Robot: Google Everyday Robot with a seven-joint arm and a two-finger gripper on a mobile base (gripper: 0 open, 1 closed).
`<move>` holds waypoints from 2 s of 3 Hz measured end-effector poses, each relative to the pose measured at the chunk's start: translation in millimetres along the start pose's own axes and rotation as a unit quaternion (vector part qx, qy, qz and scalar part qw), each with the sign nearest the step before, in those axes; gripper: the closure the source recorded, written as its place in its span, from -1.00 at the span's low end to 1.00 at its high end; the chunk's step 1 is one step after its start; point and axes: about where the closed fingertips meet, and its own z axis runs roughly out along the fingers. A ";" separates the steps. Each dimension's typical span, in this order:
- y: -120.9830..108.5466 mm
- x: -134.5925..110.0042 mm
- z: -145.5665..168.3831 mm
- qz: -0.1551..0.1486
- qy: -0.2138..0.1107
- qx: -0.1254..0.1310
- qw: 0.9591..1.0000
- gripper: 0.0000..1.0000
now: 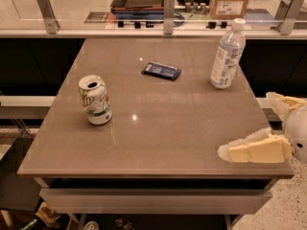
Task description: Move 7up can near blue plastic bottle
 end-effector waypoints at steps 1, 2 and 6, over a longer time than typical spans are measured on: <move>0.0 0.1 -0.1 0.000 0.001 0.000 1.000 -1.00; 6.8 5.4 6.0 0.021 -0.014 -0.023 0.999 -1.00; 153.3 -48.5 86.4 -0.059 -0.198 -0.215 0.954 -1.00</move>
Offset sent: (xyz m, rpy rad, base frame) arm -0.0055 0.0125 -0.0236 0.1712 0.0572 0.0482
